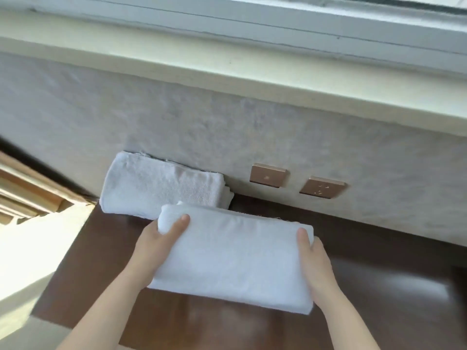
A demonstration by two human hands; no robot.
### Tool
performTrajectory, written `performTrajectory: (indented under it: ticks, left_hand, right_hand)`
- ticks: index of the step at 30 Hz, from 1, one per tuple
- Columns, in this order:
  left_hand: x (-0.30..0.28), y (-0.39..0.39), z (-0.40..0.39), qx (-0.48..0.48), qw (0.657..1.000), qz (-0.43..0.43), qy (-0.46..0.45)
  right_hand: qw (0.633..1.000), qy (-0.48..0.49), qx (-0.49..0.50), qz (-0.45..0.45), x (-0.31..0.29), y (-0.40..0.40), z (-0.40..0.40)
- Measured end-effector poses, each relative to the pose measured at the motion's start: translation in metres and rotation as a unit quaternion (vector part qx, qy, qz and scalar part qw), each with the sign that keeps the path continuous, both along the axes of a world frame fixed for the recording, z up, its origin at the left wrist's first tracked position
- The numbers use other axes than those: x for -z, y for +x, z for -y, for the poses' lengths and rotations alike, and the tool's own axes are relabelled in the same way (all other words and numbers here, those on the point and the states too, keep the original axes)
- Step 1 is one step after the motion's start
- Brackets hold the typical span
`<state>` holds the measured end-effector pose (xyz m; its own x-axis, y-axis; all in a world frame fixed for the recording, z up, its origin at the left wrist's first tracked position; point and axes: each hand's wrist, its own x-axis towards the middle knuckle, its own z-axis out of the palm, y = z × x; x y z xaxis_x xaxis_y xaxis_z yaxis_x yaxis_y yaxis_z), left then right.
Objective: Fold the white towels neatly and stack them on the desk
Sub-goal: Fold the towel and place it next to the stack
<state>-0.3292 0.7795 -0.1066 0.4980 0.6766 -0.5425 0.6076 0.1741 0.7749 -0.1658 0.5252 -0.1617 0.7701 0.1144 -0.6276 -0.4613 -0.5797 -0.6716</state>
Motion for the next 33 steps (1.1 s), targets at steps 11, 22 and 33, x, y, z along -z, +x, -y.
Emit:
performTrajectory:
  ticks: [11, 22, 33]
  left_hand:
    - [-0.01, 0.018, -0.222, -0.007, 0.993, -0.034, 0.114]
    - [0.078, 0.042, -0.274, 0.031, 0.976, -0.13, 0.17]
    - [0.085, 0.042, -0.26, 0.024, 0.964, -0.135, 0.228]
  right_hand:
    - [0.994, 0.003, -0.002, 0.107, -0.029, 0.002, -0.216]
    - [0.965, -0.195, -0.053, 0.164, 0.022, -0.001, -0.287]
    - [0.934, -0.265, -0.093, 0.221, 0.028, -0.002, -0.291]
